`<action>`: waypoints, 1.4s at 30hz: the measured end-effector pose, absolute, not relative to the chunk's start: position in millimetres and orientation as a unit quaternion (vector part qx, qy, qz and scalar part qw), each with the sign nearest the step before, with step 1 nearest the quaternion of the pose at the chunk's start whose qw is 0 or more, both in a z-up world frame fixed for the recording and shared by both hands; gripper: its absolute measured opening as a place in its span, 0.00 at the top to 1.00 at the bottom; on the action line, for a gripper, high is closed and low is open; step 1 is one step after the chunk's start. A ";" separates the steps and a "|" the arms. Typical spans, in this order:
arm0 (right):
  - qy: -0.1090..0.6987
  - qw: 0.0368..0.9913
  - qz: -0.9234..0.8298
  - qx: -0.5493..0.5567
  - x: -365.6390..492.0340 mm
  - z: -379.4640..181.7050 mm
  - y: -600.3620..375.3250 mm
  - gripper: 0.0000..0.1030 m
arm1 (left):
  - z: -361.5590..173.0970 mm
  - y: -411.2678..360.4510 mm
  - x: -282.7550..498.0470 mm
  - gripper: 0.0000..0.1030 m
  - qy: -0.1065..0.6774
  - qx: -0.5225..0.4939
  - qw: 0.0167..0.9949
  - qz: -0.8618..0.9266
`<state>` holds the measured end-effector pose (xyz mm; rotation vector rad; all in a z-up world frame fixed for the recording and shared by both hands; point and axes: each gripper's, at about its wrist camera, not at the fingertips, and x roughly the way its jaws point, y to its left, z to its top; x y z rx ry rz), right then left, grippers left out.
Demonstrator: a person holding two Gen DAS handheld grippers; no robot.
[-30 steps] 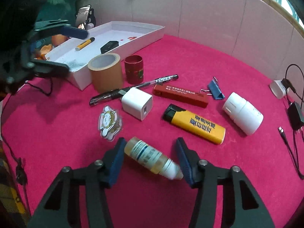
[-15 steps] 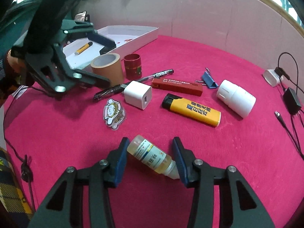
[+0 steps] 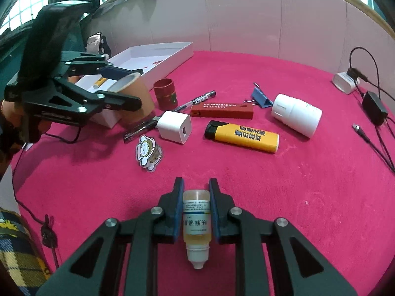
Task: Organize rigid objects
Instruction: 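Grasp the brown tape roll with the left tool while the right tool holds the bottle, then carry the tape roll and dropper bottle over the white tray with both tools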
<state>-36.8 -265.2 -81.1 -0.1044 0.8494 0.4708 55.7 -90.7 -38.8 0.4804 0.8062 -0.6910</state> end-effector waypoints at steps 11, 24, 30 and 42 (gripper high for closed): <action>0.423 0.876 0.225 -0.059 -49.1 -80.6 -264.8 0.62 | -32.1 -91.4 42.4 0.47 0.371 0.199 0.845 -0.330; 0.359 0.913 0.187 -0.056 -53.7 -39.8 -265.3 0.82 | -0.1 -57.9 16.5 0.47 0.322 0.109 0.898 -0.280; 0.303 0.936 0.177 -0.034 -45.9 5.1 -262.0 0.82 | 34.0 -7.5 12.5 0.47 0.275 0.043 0.939 -0.204; 0.263 0.945 0.192 -0.005 -24.9 41.6 -228.9 0.82 | 53.0 77.7 8.3 0.47 0.232 -0.009 0.971 -0.052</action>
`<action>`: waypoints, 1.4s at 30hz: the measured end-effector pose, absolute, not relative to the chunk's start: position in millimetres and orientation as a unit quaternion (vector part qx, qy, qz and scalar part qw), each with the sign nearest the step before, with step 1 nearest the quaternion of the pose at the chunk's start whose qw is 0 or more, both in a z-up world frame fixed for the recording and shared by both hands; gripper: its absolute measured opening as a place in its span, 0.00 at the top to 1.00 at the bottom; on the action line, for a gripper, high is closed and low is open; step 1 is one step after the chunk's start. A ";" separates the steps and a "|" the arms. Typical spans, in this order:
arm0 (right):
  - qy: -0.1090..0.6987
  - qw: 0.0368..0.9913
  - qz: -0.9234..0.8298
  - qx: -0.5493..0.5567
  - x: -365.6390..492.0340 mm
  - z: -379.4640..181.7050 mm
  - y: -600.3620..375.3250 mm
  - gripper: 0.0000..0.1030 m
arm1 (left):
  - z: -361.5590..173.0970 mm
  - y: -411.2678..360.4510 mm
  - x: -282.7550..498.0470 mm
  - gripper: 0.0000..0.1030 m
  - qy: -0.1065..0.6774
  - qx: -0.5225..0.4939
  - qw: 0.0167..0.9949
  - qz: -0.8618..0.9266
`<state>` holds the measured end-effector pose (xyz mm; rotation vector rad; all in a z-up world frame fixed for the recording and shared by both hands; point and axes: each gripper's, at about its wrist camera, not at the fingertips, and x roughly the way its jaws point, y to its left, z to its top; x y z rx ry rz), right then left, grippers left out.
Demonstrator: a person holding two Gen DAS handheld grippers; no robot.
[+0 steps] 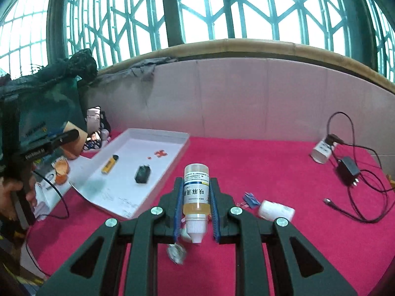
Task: Organize rigid objects
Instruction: 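Carry the tape roll and dropper bottle over the white tray with both tools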
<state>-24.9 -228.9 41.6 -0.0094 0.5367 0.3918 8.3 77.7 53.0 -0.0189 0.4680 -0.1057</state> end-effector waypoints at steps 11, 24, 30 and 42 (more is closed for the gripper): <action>0.281 0.933 0.224 0.002 2.8 55.6 -187.7 0.82 | 34.3 102.3 12.6 0.47 0.247 -0.017 0.969 0.005; 0.312 0.912 0.264 0.005 39.9 52.3 -130.1 0.82 | 22.8 105.5 26.1 0.47 0.268 -0.020 0.963 0.014; 0.356 0.890 0.283 0.034 66.7 38.9 -109.1 0.82 | 18.7 106.0 46.3 0.47 0.281 -0.025 0.959 0.013; 0.389 0.885 0.251 0.042 114.6 4.3 -83.3 0.82 | 3.0 106.5 119.6 0.47 0.326 -0.069 0.943 -0.020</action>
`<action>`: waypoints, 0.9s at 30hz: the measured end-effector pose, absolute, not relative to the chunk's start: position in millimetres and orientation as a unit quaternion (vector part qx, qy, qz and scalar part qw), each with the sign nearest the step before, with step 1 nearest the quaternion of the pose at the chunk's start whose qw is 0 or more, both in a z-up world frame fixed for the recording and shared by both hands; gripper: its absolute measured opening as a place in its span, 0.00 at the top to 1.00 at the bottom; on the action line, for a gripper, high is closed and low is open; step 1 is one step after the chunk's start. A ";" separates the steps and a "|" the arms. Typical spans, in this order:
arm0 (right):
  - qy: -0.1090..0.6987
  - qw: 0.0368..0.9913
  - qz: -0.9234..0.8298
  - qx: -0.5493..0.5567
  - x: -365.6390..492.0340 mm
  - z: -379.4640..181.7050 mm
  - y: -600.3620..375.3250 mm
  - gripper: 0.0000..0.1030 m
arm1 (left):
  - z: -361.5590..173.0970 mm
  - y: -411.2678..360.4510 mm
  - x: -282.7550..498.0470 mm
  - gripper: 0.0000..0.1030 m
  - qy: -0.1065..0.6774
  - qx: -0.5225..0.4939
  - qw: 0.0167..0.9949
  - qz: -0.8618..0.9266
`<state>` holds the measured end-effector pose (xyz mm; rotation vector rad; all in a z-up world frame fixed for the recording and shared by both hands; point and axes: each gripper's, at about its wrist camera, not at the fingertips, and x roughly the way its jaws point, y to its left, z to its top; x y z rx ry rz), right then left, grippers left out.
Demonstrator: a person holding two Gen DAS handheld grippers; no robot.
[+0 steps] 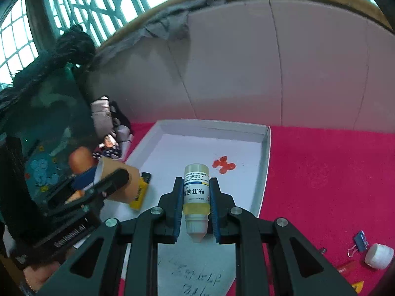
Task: Organize rigid objects
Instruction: 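Carry the tape roll and dropper bottle over the white tray with both tools, then open both tools to release the tape roll and bottle into the tray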
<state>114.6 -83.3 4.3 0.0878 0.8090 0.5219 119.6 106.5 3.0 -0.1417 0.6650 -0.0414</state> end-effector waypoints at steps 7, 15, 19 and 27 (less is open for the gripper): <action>0.417 0.881 0.219 0.039 140.4 -24.5 -75.1 0.82 | -21.3 95.7 156.7 0.47 0.368 -0.067 0.927 -0.012; 0.434 0.879 0.195 0.030 153.1 -46.6 -72.2 0.82 | -41.0 99.5 178.7 0.47 0.396 -0.073 0.915 0.003; 0.430 0.884 0.185 0.022 151.8 -50.5 -71.5 0.81 | -44.7 102.9 181.2 0.47 0.404 -0.087 0.911 0.006; 0.396 0.902 0.169 0.040 142.9 -36.0 -82.8 0.10 | -22.4 112.2 166.6 0.00 0.351 -0.093 0.931 0.047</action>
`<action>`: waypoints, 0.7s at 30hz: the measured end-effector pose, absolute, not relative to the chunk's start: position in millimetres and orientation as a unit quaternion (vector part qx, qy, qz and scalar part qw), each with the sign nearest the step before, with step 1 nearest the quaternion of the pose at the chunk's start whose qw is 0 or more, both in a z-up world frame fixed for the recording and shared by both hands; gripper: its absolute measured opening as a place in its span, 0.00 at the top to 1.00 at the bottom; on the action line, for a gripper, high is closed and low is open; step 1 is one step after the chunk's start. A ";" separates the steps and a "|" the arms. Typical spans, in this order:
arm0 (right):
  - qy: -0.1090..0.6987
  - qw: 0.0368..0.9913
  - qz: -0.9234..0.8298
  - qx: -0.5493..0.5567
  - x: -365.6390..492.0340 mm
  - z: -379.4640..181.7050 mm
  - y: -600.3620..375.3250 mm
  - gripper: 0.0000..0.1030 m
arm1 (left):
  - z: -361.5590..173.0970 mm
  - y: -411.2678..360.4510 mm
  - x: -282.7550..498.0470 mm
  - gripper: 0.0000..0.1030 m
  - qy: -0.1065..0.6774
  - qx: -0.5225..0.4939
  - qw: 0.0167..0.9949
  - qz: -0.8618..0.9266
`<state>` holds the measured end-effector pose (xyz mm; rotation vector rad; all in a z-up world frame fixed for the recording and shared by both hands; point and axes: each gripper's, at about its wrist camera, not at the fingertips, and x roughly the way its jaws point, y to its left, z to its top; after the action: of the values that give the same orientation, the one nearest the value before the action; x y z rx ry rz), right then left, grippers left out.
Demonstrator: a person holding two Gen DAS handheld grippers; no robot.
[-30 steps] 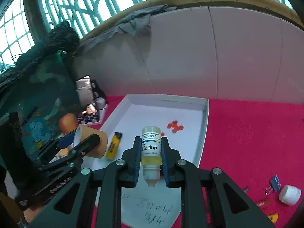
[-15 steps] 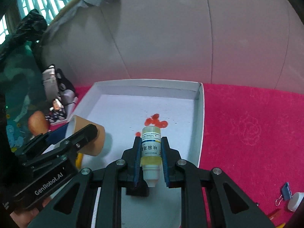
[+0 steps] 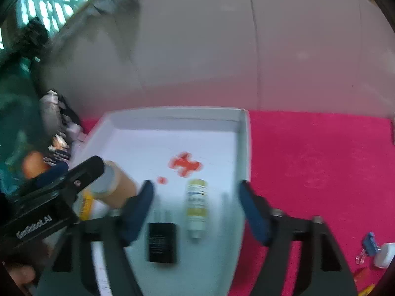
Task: Organize rigid objects
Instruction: 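Open both tools to release the tape roll and bottle into the tray, then move both tools back toward the remaining items on the felt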
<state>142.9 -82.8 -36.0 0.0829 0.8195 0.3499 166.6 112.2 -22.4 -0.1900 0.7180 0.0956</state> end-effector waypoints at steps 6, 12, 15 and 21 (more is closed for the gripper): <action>0.365 0.917 0.157 0.019 131.8 -22.9 -82.3 0.00 | -10.2 112.4 153.7 0.00 0.331 -0.083 0.938 0.067; 0.348 0.925 0.155 0.012 122.4 -14.0 -82.2 0.00 | -5.1 116.9 146.4 0.00 0.325 -0.094 0.938 0.074; 0.340 0.928 0.151 0.017 114.4 -8.8 -91.2 0.00 | -0.6 116.3 137.6 0.00 0.314 -0.094 0.942 0.075; 0.315 0.940 0.131 0.031 86.8 3.1 -140.1 0.00 | 5.5 107.5 114.5 0.00 0.299 -0.092 0.949 0.050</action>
<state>86.8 -140.1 3.1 0.0624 0.6422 0.2672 114.5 107.5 5.5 -0.1876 0.6078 0.1015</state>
